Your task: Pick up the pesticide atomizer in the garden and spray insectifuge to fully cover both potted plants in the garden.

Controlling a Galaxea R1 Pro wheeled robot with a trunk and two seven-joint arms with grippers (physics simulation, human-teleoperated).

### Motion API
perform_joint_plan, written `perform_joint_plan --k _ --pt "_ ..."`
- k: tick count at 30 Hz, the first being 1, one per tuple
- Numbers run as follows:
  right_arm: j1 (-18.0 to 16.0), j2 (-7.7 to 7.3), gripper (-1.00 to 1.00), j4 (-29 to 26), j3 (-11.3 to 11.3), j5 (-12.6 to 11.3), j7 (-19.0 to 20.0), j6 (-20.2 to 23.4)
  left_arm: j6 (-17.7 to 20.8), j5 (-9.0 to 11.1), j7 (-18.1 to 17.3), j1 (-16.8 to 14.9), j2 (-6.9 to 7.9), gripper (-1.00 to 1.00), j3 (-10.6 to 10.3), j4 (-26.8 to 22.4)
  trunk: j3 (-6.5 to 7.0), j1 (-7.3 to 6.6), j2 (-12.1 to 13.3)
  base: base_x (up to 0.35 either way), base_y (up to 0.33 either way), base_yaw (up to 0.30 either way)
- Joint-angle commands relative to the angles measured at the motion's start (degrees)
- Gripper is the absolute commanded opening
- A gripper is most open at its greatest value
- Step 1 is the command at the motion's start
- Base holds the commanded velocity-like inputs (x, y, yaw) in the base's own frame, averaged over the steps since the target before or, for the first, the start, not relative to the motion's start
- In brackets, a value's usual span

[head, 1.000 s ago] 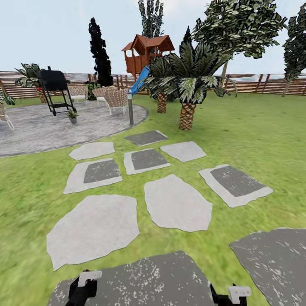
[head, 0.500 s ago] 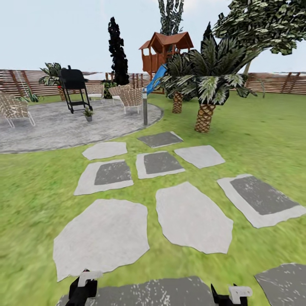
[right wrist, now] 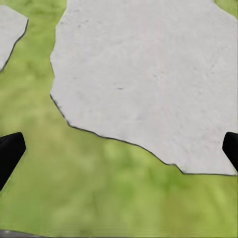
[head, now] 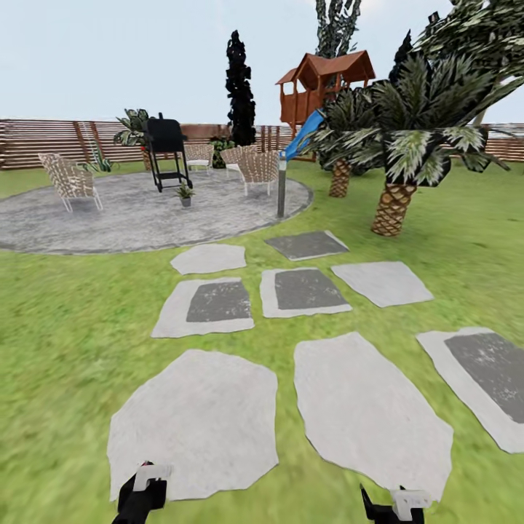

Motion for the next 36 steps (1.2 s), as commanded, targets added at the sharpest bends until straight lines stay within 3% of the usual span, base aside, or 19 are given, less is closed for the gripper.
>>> perform_joint_plan --k 1,11,36 --pt "-0.02 -0.02 1.0 0.02 0.3 -0.6 0.32 -0.17 -0.09 0.05 0.44 -0.03 0.02 -1.0 -0.49 -0.03 -0.05 0.02 -0.02 0.341 0.0 0.27" --pt "-0.02 -0.02 1.0 0.02 0.27 -0.6 0.32 -0.17 -0.09 0.05 0.44 -0.03 -0.01 -1.0 -0.49 -0.03 -0.06 0.02 -0.02 0.341 0.0 0.242" --pt "-0.02 0.05 1.0 1.08 0.33 -0.6 0.4 -0.17 -0.09 0.01 0.44 -0.03 -0.03 -1.0 -0.49 -0.03 -0.06 0.02 -0.02 0.341 0.0 0.004"
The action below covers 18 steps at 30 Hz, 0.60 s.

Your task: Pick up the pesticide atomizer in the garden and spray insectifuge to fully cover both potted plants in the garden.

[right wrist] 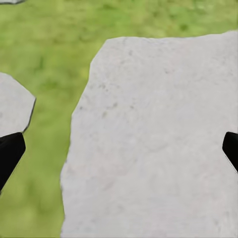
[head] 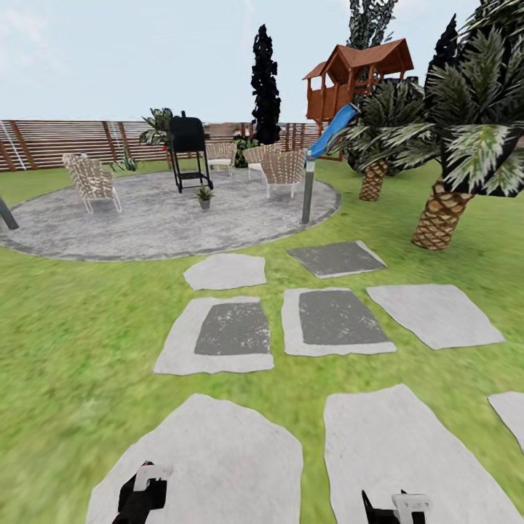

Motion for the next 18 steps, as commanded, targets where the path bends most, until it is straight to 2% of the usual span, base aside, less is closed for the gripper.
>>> perform_joint_plan --k 1,18 --pt "-0.03 0.0 1.0 0.04 0.3 -0.61 0.32 -0.17 -0.09 0.06 0.45 -0.02 0.02 -1.0 -0.49 -0.05 -0.05 0.02 -0.02 0.341 0.0 0.0" --pt "-0.03 0.02 1.0 0.04 0.3 -0.59 0.32 -0.1 -0.09 0.1 0.45 -0.02 0.02 -1.0 -0.49 -0.05 -0.05 0.02 -0.02 0.341 0.0 0.0"
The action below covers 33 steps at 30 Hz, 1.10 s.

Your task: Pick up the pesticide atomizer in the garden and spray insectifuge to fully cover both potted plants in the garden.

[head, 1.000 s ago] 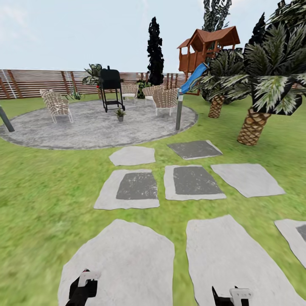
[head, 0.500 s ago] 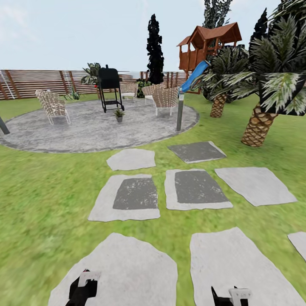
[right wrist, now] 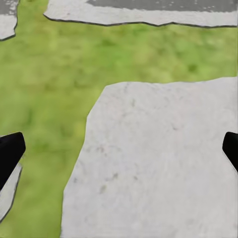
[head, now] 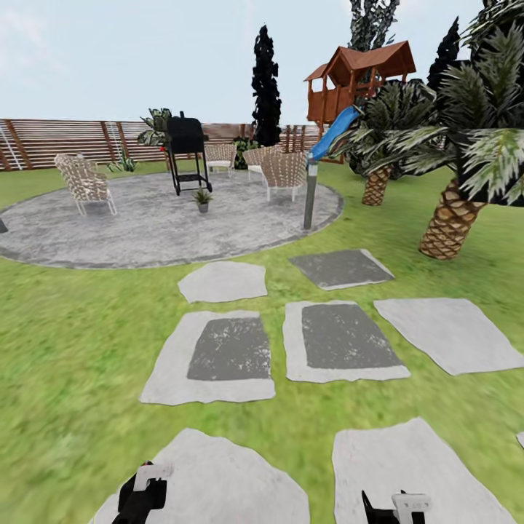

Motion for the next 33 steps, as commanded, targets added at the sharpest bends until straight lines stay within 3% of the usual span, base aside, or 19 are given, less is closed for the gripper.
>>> perform_joint_plan --k 1,15,33 --pt "-0.03 -0.01 1.0 0.04 0.3 -0.6 0.32 -0.18 -0.09 0.05 0.45 -0.02 0.02 -1.0 -0.49 -0.05 -0.05 0.02 -0.02 0.341 0.0 0.0" --pt "-0.03 0.23 1.0 0.09 0.3 -0.54 0.32 -0.15 -0.09 0.05 0.45 -0.02 0.02 -1.0 -0.52 -0.05 0.06 0.02 -0.02 0.341 0.0 0.107" --pt "-0.03 -0.04 1.0 0.13 0.3 -0.55 0.32 -0.19 -0.09 0.05 0.45 0.05 0.02 -1.0 -0.5 -0.05 0.06 0.02 -0.02 0.341 0.0 0.003"
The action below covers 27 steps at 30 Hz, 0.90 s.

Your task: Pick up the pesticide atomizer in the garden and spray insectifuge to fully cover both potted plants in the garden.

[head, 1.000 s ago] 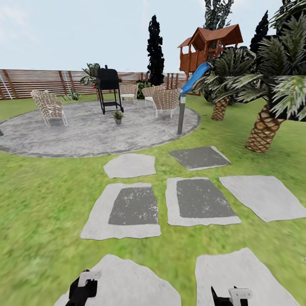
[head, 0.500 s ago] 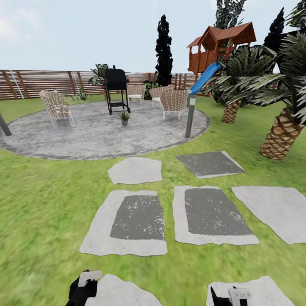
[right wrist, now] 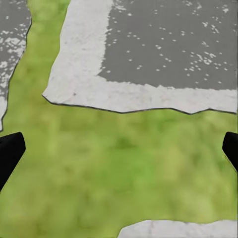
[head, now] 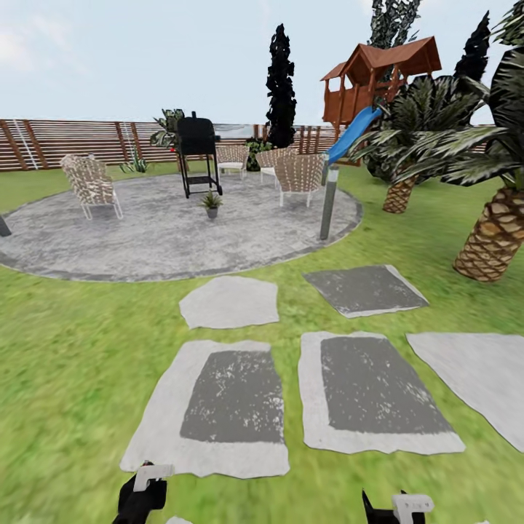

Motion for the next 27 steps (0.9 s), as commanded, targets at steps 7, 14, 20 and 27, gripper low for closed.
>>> perform_joint_plan --k 7,14,20,27 --pt "-0.03 -0.18 1.0 0.04 0.32 -0.59 0.32 -0.22 -0.09 0.04 0.45 -0.05 0.02 -1.0 -0.49 -0.05 -0.05 0.02 -0.02 0.341 0.0 0.0" --pt "-0.03 -0.1 1.0 0.03 0.32 -0.59 0.32 -0.23 -0.09 0.04 0.45 -0.05 0.02 -1.0 -0.49 -0.05 -0.05 0.02 -0.02 0.341 0.0 0.0" --pt "-0.03 -0.1 1.0 0.04 0.32 -0.67 0.32 -0.23 -0.09 0.0 0.45 -0.05 0.02 -1.0 -0.5 -0.05 -0.05 0.02 -0.02 0.341 0.0 0.0" --pt "-0.03 -0.1 1.0 0.04 0.32 -0.59 0.32 -0.23 -0.09 -0.03 0.45 -0.02 0.02 -1.0 -0.49 -0.05 -0.05 0.02 -0.02 0.341 0.0 0.0"
